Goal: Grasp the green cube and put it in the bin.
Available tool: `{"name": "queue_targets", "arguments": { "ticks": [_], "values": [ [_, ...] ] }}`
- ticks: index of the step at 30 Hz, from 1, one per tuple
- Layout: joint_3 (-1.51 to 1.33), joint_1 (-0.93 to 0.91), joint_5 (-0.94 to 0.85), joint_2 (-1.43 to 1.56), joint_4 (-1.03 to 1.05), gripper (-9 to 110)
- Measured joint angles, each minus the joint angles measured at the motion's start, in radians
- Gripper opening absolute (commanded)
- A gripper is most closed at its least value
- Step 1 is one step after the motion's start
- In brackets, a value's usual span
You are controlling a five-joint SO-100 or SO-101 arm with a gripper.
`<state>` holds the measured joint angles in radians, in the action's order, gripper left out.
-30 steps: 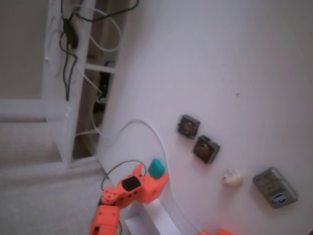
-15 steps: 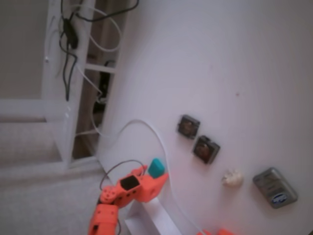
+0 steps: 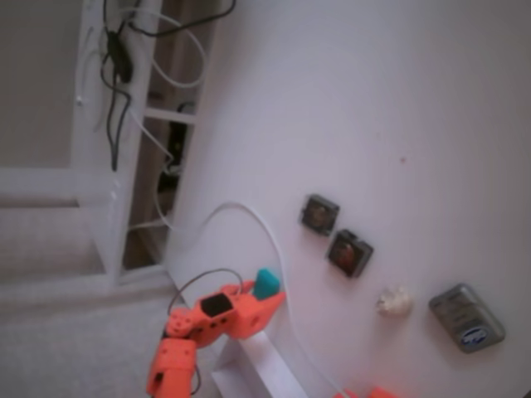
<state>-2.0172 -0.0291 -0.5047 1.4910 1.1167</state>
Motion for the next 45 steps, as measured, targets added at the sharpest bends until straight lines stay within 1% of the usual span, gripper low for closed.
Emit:
{"name": "queue_targets", "arguments": {
  "ticks": [14,15,18,23,32,33,34,35,45],
  "values": [
    [0.028,0.006,-0.012,-0.028,0.023,31],
    [0.028,0.006,-0.012,-0.028,0.023,30],
    [0.028,0.006,-0.012,-0.028,0.023,18],
    [0.028,0.006,-0.011,-0.029,0.023,15],
    [0.028,0.005,-0.012,-0.029,0.023,4],
    [0.028,0.005,-0.012,-0.029,0.023,1],
    [0.028,0.003,-0.012,-0.029,0.023,-6],
    [0.028,0.003,-0.012,-0.029,0.023,-8],
    [0.011,0.003,-0.012,-0.005,-0.002,-8]
  ]
}}
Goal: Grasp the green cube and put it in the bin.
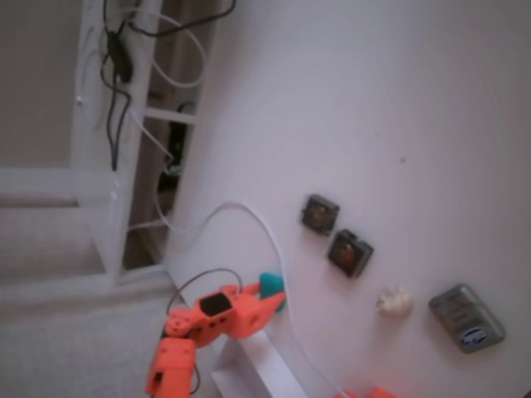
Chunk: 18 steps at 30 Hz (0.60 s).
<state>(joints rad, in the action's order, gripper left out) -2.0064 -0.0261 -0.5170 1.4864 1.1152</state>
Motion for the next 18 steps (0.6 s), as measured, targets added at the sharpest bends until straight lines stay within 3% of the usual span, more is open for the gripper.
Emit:
{"name": "queue_targets", "arguments": {
  "ticks": [18],
  "values": [
    [-0.012,0.057,0.021,0.212,-0.140,-8]
  ]
}}
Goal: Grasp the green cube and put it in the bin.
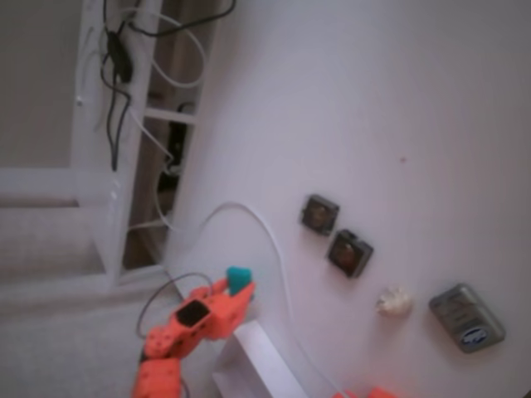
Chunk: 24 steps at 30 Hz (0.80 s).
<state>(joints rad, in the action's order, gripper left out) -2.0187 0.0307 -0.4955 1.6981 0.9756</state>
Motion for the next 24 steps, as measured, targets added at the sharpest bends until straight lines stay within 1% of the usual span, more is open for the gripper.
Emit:
{"name": "queue_targets", "arguments": {
  "ticks": [9,13,19,24],
  "values": [
    [-0.120,0.156,0.000,0.265,-0.060,-8],
    [-0.213,0.279,0.000,0.431,-0.067,-8],
    [-0.291,0.446,0.000,0.663,0.006,-8],
    [-0.331,0.508,-0.003,0.758,0.092,-8]
  ]
}}
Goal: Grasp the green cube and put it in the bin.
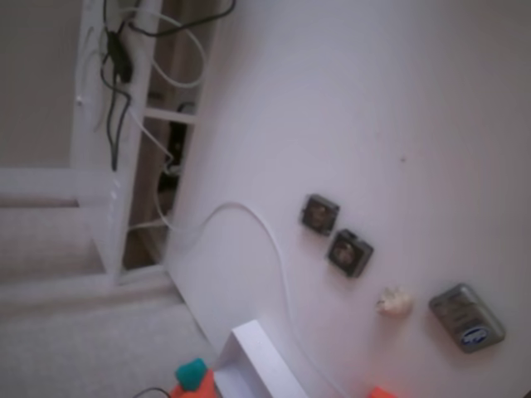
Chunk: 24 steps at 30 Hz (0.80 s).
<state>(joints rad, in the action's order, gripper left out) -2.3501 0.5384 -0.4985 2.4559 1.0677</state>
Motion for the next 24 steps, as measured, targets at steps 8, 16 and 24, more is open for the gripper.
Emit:
{"name": "queue_targets", "arguments": {
  "ticks": [8,16,24],
  "values": [
    [-0.011,0.006,-0.012,0.023,0.172,45],
    [-0.011,-0.014,-0.018,0.025,0.206,57],
    [-0.043,-0.101,-0.018,0.083,0.051,54]
  ]
}}
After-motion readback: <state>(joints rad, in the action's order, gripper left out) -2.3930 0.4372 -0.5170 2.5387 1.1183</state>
